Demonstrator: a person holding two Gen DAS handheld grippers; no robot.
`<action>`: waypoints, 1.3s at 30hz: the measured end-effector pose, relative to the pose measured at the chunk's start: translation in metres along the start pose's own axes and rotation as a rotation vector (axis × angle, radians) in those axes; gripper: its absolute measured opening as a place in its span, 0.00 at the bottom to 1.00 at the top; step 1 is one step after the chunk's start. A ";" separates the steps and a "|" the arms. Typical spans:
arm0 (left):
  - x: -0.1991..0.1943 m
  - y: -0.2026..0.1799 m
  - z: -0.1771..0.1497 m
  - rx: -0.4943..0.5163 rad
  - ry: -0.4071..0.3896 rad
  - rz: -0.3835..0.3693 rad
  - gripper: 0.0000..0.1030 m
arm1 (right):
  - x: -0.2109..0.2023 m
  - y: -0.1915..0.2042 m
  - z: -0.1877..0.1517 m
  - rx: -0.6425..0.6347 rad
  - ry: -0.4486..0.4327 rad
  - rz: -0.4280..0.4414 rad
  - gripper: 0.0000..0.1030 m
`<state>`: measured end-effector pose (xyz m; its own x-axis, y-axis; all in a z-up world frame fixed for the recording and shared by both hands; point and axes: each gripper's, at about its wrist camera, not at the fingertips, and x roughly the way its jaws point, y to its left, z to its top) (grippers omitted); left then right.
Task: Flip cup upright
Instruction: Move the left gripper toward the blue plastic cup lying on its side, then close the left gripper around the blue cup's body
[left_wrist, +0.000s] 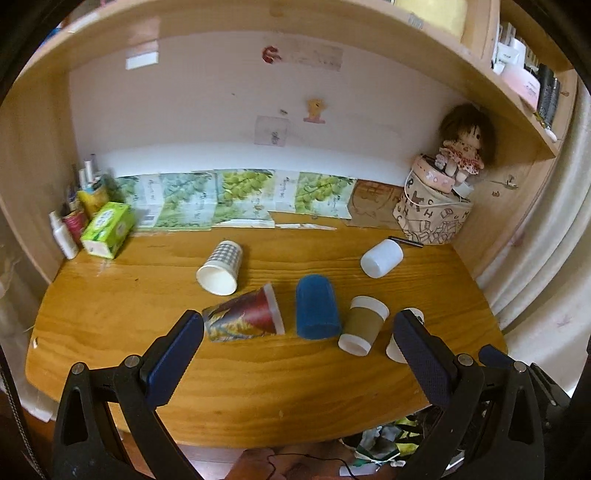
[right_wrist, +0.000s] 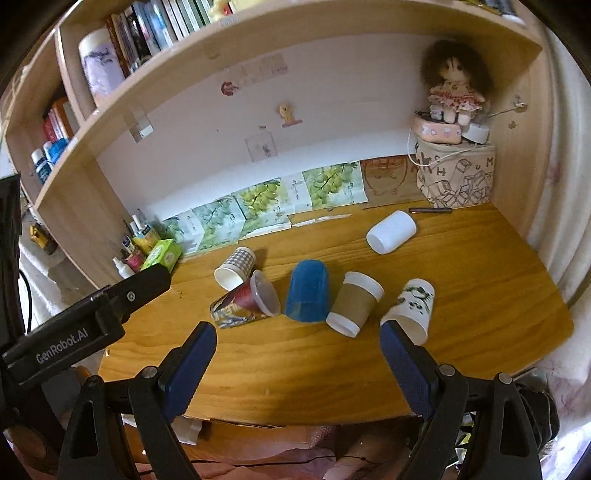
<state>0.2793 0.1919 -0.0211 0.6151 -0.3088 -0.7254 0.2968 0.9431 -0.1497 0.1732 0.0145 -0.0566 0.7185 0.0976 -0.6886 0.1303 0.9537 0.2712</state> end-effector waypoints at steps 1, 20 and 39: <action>0.007 0.001 0.005 0.005 0.016 -0.008 0.99 | 0.005 0.002 0.003 -0.006 0.005 -0.009 0.88; 0.135 0.006 0.056 0.026 0.360 -0.139 0.99 | 0.092 0.012 0.023 -0.141 0.005 -0.072 0.88; 0.253 -0.007 0.044 0.011 0.716 -0.148 0.98 | 0.154 0.009 -0.004 -0.208 -0.030 -0.075 0.88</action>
<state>0.4653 0.1021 -0.1741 -0.0591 -0.2730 -0.9602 0.3497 0.8953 -0.2761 0.2823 0.0392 -0.1630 0.7324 0.0185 -0.6807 0.0428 0.9964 0.0731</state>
